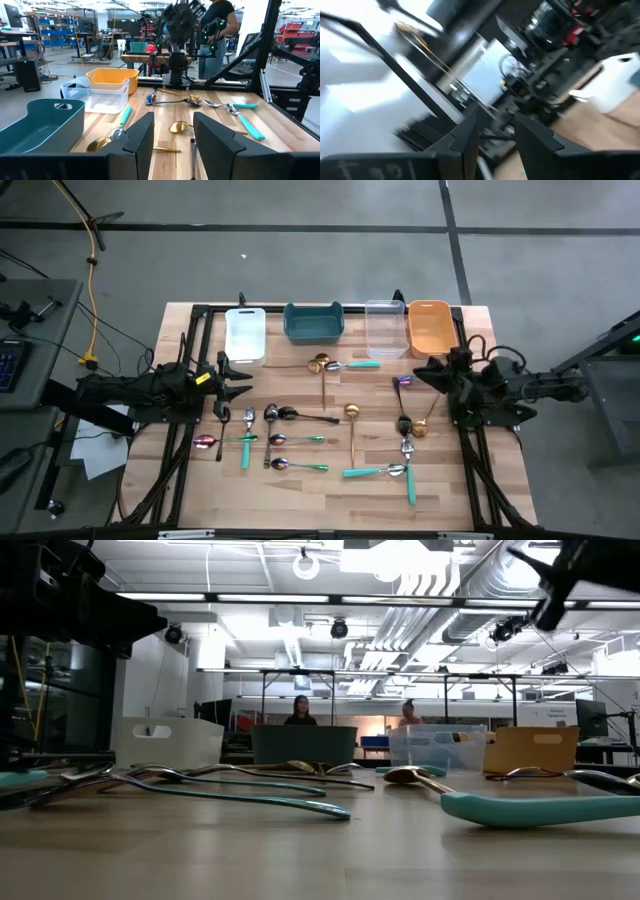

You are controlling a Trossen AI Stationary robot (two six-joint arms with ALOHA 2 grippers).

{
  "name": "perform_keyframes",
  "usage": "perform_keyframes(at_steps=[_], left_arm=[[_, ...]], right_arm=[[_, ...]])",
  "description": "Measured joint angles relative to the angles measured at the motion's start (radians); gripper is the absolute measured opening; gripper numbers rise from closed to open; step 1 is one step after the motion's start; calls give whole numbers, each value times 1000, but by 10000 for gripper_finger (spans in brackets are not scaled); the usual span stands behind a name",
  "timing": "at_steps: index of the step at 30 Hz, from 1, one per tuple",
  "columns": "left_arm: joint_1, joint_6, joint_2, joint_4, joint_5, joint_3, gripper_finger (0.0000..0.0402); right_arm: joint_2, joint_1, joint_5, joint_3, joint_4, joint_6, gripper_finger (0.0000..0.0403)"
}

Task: Sort silverware by color (type)
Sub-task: Put the black spoon into the yellow bin

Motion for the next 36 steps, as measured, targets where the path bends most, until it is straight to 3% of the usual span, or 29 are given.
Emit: perform_keyframes(at_steps=[8, 16, 20, 29, 36], left_arm=[[0, 0, 0, 0, 0, 0, 129], [0, 0, 0, 0, 0, 0, 129], [0, 0, 0, 0, 0, 0, 129], [0, 0, 0, 0, 0, 0, 129], [0, 0, 0, 0, 0, 0, 129]], right_arm=[[279, 0, 7, 376, -455, -161, 118], [492, 0, 14, 592, -586, -150, 118], [604, 0, 15, 687, -750, -28, 118], [931, 0, 29, 897, -1339, 308, 118], [1117, -1, 34, 883, -1422, 377, 118]])
